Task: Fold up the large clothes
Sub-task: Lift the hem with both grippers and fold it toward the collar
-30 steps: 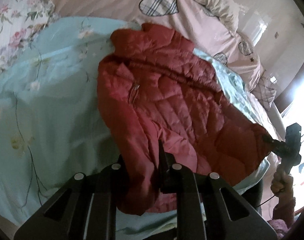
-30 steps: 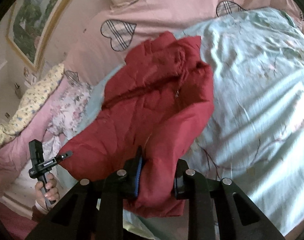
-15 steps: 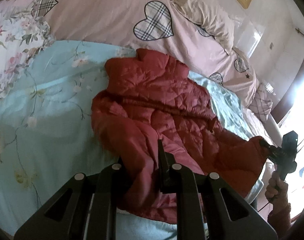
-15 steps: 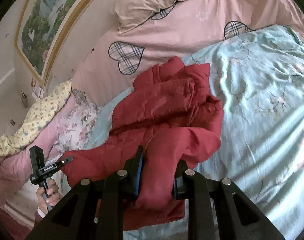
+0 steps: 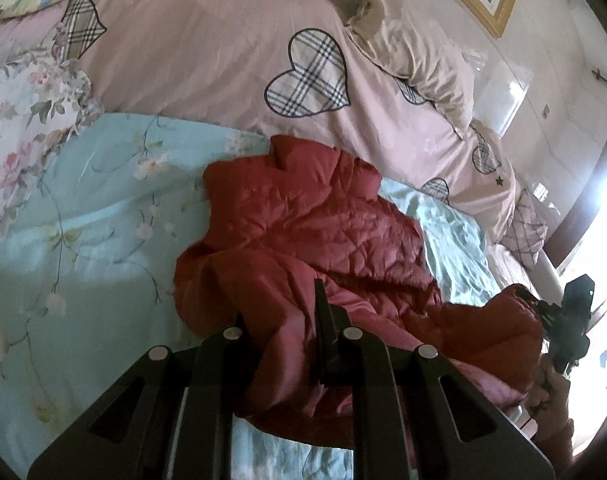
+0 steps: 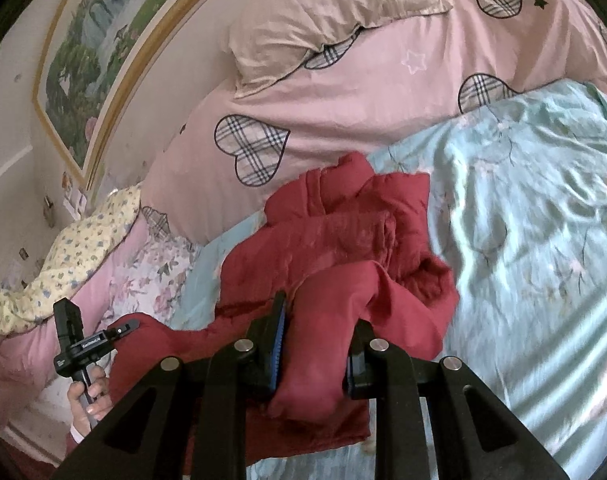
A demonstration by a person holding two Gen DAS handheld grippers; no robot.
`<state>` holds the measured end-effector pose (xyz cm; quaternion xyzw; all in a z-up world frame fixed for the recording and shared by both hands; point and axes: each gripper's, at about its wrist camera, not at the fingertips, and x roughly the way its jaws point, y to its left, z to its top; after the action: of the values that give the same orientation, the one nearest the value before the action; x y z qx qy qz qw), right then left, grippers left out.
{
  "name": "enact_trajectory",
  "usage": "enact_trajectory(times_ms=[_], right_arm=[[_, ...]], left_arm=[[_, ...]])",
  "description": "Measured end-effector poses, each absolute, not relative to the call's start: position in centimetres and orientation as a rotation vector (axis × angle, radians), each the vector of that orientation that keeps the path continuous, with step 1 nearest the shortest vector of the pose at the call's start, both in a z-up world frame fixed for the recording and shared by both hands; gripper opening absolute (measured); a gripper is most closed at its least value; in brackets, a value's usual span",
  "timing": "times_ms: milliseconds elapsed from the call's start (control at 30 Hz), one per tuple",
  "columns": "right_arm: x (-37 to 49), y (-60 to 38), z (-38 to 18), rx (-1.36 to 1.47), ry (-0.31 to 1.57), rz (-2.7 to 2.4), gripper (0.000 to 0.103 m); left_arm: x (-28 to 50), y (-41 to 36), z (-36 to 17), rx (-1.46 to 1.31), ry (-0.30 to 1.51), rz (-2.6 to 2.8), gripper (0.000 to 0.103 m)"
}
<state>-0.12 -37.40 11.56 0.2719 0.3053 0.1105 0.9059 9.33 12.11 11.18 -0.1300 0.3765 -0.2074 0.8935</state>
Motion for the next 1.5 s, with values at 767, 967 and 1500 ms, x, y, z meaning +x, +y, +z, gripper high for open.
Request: enact_trajectory(times_ms=[767, 967, 1500], right_arm=[[12.6, -41.4, 11.3, 0.626, 0.597, 0.153, 0.022], [15.4, -42.3, 9.8, 0.638, 0.607, 0.106, 0.023], [23.6, -43.5, 4.8, 0.671, 0.669, -0.005, 0.023]], left_arm=[[21.7, 10.6, 11.5, -0.317, 0.774, -0.327, 0.015], [25.6, 9.9, 9.5, -0.301, 0.8, -0.274, 0.015], [34.2, 8.1, 5.0, -0.335, 0.886, -0.213, 0.016]])
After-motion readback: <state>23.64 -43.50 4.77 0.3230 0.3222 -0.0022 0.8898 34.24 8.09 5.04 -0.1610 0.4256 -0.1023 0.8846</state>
